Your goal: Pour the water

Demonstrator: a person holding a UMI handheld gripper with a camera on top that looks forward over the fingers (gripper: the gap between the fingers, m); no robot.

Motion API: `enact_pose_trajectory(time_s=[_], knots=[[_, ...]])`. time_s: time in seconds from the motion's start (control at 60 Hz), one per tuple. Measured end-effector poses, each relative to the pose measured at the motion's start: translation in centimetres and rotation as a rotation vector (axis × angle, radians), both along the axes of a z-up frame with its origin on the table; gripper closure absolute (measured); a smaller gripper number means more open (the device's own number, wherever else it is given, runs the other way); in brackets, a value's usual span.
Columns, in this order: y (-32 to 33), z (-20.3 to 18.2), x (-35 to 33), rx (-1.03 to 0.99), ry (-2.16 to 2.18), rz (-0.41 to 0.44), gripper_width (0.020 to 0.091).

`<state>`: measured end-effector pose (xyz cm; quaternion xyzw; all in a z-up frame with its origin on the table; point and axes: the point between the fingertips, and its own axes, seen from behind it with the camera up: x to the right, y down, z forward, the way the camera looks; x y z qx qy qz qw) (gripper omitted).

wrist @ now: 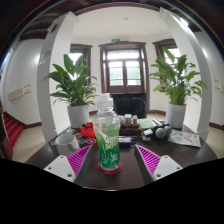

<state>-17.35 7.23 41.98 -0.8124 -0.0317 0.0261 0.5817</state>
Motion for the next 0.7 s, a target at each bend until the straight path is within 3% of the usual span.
enact_pose_trajectory(time_s=[0.317,0.7], knots=[[-6.4,8.3,-0.9,0.049,0.013,-0.166,0.0258],[-2.0,11.4,-6.6,0.075,-0.033,-0.251,0.026]])
